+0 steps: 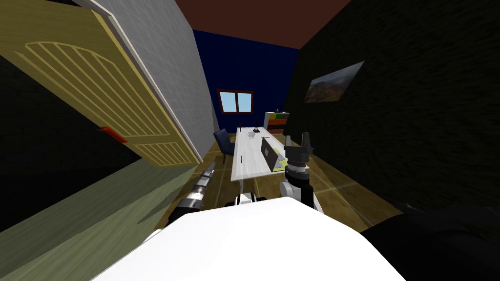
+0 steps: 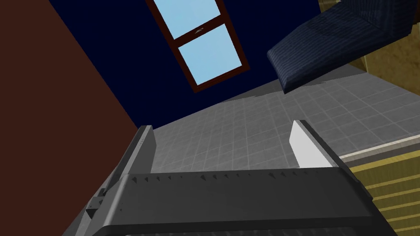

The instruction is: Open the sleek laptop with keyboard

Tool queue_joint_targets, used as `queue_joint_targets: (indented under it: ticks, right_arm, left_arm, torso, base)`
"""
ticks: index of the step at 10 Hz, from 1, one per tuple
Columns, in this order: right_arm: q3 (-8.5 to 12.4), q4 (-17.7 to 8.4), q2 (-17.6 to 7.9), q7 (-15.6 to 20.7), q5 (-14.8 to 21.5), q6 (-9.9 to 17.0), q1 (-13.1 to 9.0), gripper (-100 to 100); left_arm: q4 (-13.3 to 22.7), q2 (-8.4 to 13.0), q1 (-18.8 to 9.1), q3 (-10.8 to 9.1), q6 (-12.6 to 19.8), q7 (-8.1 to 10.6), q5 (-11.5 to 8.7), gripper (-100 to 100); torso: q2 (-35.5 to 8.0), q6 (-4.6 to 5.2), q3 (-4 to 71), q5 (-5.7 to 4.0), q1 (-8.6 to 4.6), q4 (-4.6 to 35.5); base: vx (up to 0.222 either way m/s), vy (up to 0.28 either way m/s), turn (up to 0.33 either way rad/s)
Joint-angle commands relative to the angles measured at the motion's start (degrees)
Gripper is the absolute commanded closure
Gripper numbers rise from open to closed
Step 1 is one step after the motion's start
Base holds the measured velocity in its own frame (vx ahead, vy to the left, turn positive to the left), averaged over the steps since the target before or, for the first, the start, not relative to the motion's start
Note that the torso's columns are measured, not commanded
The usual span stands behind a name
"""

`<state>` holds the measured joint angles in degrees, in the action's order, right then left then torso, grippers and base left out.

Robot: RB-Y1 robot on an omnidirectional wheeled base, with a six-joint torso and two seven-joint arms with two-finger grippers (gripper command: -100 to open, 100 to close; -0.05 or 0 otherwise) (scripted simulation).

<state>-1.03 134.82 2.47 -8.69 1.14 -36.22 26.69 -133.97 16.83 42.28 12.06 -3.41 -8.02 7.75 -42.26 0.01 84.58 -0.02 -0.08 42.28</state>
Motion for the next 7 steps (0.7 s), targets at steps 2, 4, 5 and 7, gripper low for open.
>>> queue_joint_targets:
  ticks: [2, 4, 5, 7]
  right_arm:
    - [0.0, 0.0, 0.0, 0.0, 0.0, 0.0, 0.0, 0]
    - [0.0, 0.0, 0.0, 0.0, 0.0, 0.0, 0.0, 0]
    - [0.0, 0.0, 0.0, 0.0, 0.0, 0.0, 0.0, 0]
    - [0.0, 0.0, 0.0, 0.0, 0.0, 0.0, 0.0, 0]
  left_arm:
    - [0.5, -1.5, 0.0, -0.02, 3.3, -1.87, 0.5, -100]
    - [0.6, -2.1, -0.1, -0.09, 4.1, -2.47, 0.6, -100]
    - [0.6, -2.1, -0.1, -0.09, 4.1, -2.47, 0.6, -100]
    - [0.6, -2.1, -0.1, -0.09, 4.1, -2.47, 0.6, -100]
  torso:
    - [-0.3, 0.00, -0.2, -0.03, -0.07, 0.1]
    - [0.0, 0.00, 0.0, 0.18, 0.66, 0.0]
    - [0.0, -0.02, 0.0, 0.19, 0.58, 0.0]
    - [-0.1, -0.03, 0.0, 0.02, 0.09, 0.0]
  base:
    - [0.021, -0.278, 0.012]
    - [0.057, -0.056, -0.163]
    - [0.041, -0.050, -0.027]
    - [0.013, -0.079, 0.149]
